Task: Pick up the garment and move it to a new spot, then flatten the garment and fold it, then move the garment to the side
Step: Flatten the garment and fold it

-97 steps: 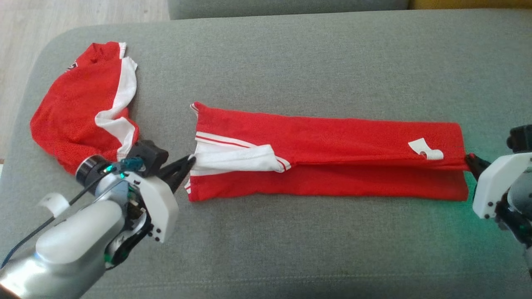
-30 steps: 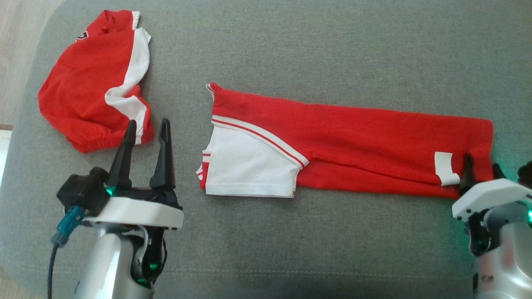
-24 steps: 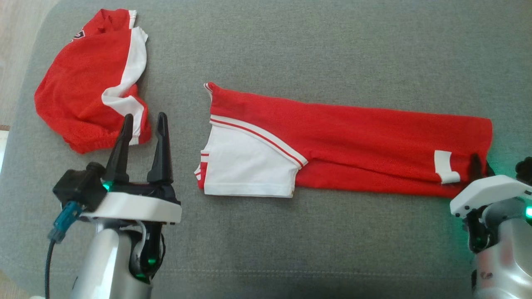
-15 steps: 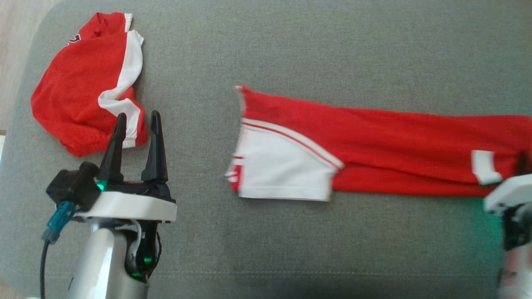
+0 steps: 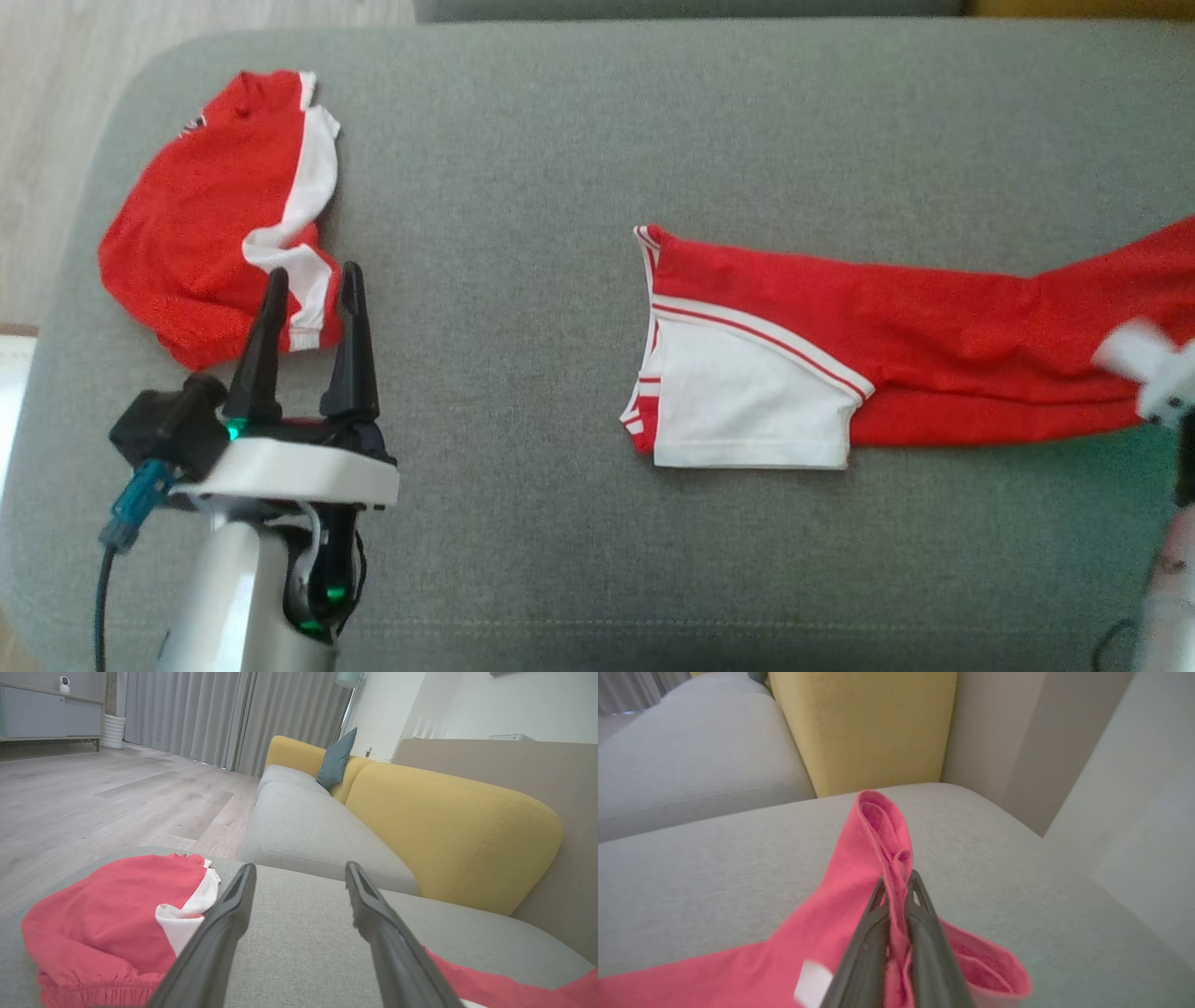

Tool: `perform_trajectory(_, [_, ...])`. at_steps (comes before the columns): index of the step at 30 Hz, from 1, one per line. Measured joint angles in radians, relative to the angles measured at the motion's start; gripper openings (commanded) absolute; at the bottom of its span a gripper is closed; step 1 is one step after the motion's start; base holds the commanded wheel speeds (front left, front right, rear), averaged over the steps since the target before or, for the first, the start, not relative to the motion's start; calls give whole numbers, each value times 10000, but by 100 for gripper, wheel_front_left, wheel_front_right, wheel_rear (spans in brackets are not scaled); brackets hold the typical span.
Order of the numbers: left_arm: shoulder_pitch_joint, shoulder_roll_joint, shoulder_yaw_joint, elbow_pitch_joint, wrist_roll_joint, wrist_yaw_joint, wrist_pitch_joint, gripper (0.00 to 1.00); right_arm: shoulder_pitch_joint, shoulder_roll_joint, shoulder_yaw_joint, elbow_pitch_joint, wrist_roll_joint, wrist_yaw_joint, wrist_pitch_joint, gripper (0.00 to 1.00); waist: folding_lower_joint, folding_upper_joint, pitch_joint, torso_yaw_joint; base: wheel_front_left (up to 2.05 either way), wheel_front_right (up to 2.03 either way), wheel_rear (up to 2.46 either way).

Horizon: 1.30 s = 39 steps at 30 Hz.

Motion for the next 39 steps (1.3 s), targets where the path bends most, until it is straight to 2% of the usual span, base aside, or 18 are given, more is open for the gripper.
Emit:
perform_trajectory(3, [186, -2, -69, 17, -151, 84, 0, 100, 60, -6, 1526, -12, 1881, 0, 623, 0, 0, 0, -370, 18, 0, 0, 0])
perform_trajectory(9, [543, 0, -96, 8, -184, 180, 0, 100, 808, -12, 4299, -669, 4688, 0, 1243, 0, 0, 0, -791, -4, 0, 0, 0])
perform_trajectory(13, [624, 0, -150, -2, -186, 259, 0, 100, 1197, -12, 5917, -890, 6575, 0, 1152, 0, 0, 0, -881, -28, 0, 0, 0])
perform_trajectory(14, [624, 0, -150, -2, -186, 259, 0, 100, 1197, -12, 5917, -890, 6575, 0, 1152, 0, 0, 0, -881, -28, 0, 0, 0])
perform_trajectory(16, [624, -2, -261, -4, -186, 261, 2, 100, 1260, -19, 7068, -755, 7616, 0, 629, 0, 0, 0, -895, 8, 0, 0, 0])
perform_trajectory(25, [625, 0, -368, 15, -242, 255, 0, 100, 1126, -52, 9841, 1045, 9589, 0, -1172, 0, 0, 0, -915, 380, 0, 0, 0])
perform_trajectory(33, [778, 4, -587, 63, -343, 357, 0, 100, 165, -88, 11308, 2871, 10855, 0, -2895, 0, 0, 0, -957, 752, 0, 0, 0])
perform_trajectory(37, [823, 4, -606, 63, -345, 357, 2, 100, -323, -128, 12017, 3638, 11469, 0, -3319, 0, 0, 0, -918, 871, 0, 0, 0])
perform_trajectory(38, [824, 4, -606, 65, -345, 357, 0, 100, -429, -138, 12228, 3776, 11628, 0, -3352, 81, 0, 0, -907, 895, 0, 0, 0])
perform_trajectory(39, [824, 4, -606, 67, -345, 357, 0, 100, -509, -146, 12489, 3831, 11827, 0, -3396, 100, 0, 0, -895, 914, 0, 0, 0])
